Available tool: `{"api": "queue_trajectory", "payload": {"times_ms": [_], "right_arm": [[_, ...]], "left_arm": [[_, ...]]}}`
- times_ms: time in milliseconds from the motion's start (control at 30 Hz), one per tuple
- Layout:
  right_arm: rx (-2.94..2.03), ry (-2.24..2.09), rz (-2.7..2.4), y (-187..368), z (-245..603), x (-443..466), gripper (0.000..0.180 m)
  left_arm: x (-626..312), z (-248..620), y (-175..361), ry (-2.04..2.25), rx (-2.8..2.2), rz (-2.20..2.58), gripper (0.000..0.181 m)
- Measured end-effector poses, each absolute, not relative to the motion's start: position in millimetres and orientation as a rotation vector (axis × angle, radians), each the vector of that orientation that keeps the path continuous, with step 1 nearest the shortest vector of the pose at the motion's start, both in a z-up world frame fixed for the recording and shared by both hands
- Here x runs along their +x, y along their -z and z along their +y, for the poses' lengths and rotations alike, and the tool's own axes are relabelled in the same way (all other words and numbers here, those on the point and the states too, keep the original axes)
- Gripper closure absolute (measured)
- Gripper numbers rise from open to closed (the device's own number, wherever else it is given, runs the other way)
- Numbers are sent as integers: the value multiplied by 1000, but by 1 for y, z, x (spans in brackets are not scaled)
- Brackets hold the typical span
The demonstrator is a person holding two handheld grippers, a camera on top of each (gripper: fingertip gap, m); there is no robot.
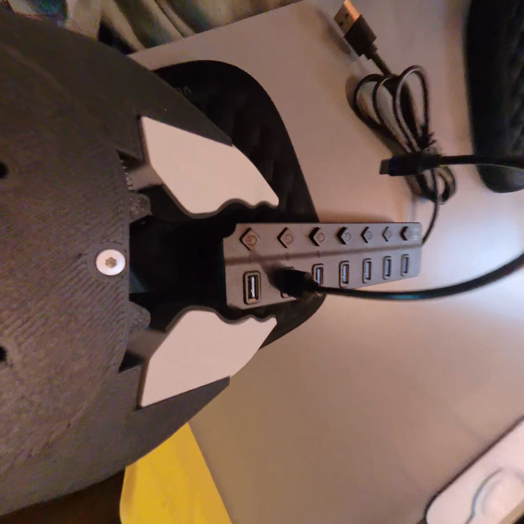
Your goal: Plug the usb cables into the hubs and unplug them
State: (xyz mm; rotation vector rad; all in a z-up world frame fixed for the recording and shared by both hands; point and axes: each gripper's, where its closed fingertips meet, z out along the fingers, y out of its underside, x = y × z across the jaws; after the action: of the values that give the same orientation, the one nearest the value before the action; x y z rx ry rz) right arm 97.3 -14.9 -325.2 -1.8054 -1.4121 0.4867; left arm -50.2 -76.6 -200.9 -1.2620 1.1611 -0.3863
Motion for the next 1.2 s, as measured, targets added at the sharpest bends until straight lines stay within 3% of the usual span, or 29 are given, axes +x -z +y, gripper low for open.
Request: {"api": "queue_trajectory", "payload": {"times_ms": [33,167,467,1200], "right_arm": [[-1781,-511,-1392,322,-13,96,119],[-1599,-494,-1395,306,-14,91,119],[-1283,-335,-1541,240,-47,75,120],[-1194,-259,-1618,233,-64,49,120]], "left_arm": [[-50,-76,203,381,-1267,1166,173],[-54,-69,214,282,-1324,1225,173],[-63,-24,255,-427,-1393,1732,172],[-26,-6,294,-833,-1400,1811,173]]}}
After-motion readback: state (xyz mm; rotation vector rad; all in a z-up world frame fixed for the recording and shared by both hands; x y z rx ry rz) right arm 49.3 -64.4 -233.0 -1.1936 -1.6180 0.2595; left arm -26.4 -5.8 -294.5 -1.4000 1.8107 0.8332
